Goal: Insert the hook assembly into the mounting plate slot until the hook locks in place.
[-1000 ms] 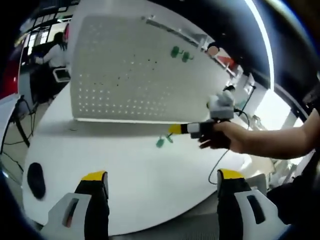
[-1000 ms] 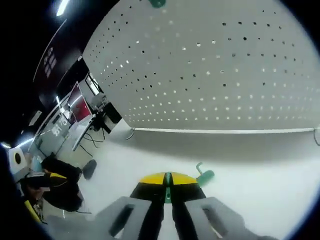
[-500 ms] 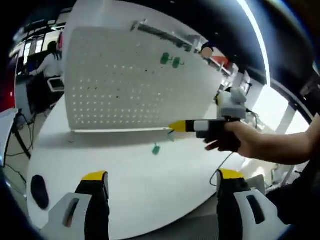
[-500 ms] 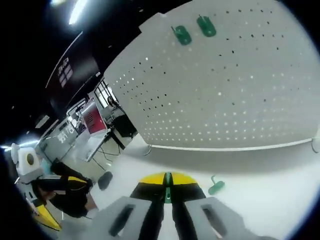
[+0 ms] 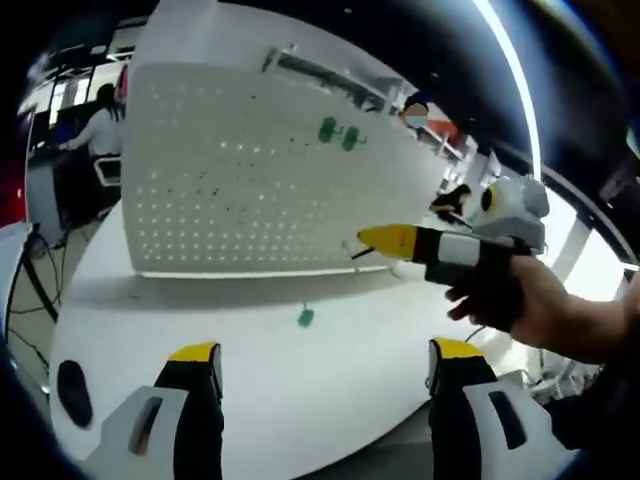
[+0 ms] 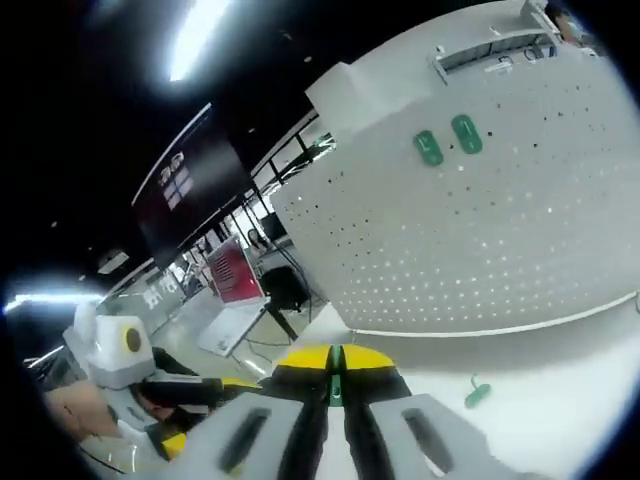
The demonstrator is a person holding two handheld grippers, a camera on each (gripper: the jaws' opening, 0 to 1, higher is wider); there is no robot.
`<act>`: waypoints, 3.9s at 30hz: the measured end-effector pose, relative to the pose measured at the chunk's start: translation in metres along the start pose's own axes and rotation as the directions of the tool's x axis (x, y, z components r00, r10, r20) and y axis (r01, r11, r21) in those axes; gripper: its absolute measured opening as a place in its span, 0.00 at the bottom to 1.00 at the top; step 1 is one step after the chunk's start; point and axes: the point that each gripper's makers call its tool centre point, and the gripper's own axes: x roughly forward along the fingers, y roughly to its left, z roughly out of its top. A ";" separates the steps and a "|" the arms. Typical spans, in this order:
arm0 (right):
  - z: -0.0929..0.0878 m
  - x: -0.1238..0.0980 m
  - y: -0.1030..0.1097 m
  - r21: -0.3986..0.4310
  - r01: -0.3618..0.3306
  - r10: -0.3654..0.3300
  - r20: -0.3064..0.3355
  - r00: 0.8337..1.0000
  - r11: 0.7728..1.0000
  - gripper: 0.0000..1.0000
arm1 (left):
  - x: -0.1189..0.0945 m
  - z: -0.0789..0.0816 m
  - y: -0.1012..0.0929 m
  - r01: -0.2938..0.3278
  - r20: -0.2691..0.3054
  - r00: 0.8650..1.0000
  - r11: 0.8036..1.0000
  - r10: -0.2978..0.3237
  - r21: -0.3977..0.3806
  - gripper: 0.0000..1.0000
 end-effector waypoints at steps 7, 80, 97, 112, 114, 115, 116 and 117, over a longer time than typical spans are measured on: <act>-0.005 -0.010 0.022 0.025 -0.042 0.042 0.022 0.999 0.999 0.00 | 0.003 0.014 -0.004 -0.001 0.034 0.999 1.000 0.000 0.002 0.77; 0.012 -0.034 0.070 -0.117 -0.151 0.163 0.107 0.981 0.982 0.12 | -0.011 0.040 -0.014 0.048 0.132 0.990 0.999 -0.046 -0.012 0.01; -0.005 -0.031 0.077 -0.056 -0.198 0.200 0.026 0.979 0.979 0.10 | -0.009 0.044 -0.032 -0.001 0.157 0.987 0.972 -0.036 0.233 0.01; -0.008 -0.028 0.076 -0.002 -0.204 0.204 0.027 0.979 0.979 0.05 | -0.008 0.047 -0.035 0.007 0.182 0.982 0.962 -0.058 0.272 0.01; -0.008 -0.027 0.074 -0.005 -0.198 0.198 0.023 0.980 0.980 0.03 | -0.007 0.047 -0.034 0.002 0.180 0.982 0.958 -0.056 0.285 0.01; -0.008 -0.027 0.074 -0.006 -0.196 0.196 0.024 0.980 0.981 0.03 | -0.007 0.047 -0.034 0.002 0.180 0.982 0.958 -0.056 0.287 0.01; -0.008 -0.026 0.073 -0.008 -0.192 0.192 0.026 0.981 0.981 0.02 | -0.007 0.047 -0.034 0.004 0.181 0.982 0.957 -0.059 0.289 0.01; -0.009 -0.026 0.074 -0.007 -0.192 0.193 0.024 0.981 0.981 0.02 | -0.007 0.046 -0.034 0.004 0.180 0.982 0.958 -0.058 0.288 0.01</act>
